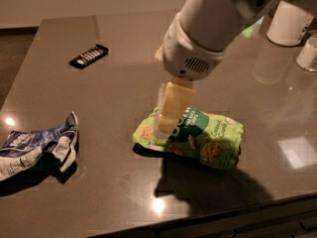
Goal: Move blue chip bag near rxbar chocolate
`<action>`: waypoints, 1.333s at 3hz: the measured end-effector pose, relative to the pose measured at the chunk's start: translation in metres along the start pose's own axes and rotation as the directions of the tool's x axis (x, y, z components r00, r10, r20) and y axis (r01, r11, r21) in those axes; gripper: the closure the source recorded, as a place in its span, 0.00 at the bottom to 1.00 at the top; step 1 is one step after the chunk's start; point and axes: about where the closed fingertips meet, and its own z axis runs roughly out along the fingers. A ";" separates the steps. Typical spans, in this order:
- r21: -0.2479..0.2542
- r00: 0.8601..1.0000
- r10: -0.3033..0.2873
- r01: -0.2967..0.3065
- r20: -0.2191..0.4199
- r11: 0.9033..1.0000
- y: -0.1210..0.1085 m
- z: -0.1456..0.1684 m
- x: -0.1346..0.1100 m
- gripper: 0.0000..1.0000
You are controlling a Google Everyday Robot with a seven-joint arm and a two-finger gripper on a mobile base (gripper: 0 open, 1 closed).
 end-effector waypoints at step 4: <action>-0.096 0.993 -0.055 0.065 0.105 0.993 0.025 0.076 -0.092 0.00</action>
Offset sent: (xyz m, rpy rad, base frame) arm -0.0192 0.1121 -0.0437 0.0779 0.0600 0.1085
